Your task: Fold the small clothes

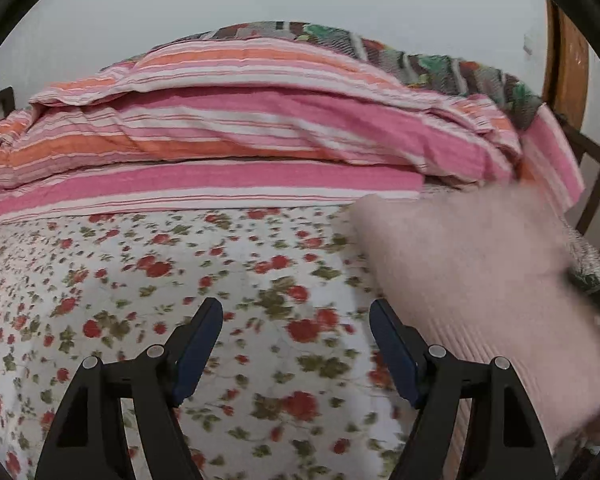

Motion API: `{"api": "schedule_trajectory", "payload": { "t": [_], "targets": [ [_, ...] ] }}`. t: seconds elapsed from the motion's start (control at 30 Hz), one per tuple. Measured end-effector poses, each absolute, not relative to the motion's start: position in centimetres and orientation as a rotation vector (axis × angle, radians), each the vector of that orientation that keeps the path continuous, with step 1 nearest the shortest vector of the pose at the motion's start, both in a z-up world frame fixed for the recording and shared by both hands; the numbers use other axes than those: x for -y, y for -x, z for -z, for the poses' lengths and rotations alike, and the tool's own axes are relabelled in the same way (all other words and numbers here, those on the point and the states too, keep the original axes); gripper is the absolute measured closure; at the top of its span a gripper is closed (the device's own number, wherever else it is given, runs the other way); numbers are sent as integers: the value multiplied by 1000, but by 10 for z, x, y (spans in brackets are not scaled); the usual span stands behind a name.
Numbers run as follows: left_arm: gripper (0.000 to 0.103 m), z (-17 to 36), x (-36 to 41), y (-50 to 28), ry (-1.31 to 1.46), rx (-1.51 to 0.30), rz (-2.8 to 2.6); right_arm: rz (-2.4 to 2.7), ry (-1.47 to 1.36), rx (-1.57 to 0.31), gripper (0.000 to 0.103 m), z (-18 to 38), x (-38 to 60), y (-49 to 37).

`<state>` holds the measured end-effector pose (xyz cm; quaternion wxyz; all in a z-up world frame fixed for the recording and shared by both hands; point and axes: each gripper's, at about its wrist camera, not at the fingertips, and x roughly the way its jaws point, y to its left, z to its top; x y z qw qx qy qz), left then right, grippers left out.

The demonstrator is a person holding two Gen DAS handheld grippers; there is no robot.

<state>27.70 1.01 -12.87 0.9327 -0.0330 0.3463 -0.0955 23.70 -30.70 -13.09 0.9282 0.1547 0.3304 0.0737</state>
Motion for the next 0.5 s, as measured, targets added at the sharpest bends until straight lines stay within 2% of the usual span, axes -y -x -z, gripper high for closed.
{"api": "schedule_trajectory", "payload": {
  "t": [0.07, 0.27, 0.4, 0.47, 0.5],
  "targets": [
    [29, 126, -6, -273, 59, -705, 199, -99, -381, -759, 90, 152, 316, -245],
    [28, 125, -1, -268, 28, -695, 190, -173, -420, -662, 83, 124, 321, -225],
    [28, 127, -1, -272, 32, -715, 171, -192, -383, -690, 68, 125, 307, -232],
    [28, 127, -3, -273, 45, -717, 170, -162, -352, -739, 71, 133, 298, -241],
    [28, 127, -4, -274, 53, -720, 169, -175, -362, -735, 89, 135, 298, -242]
  ]
}}
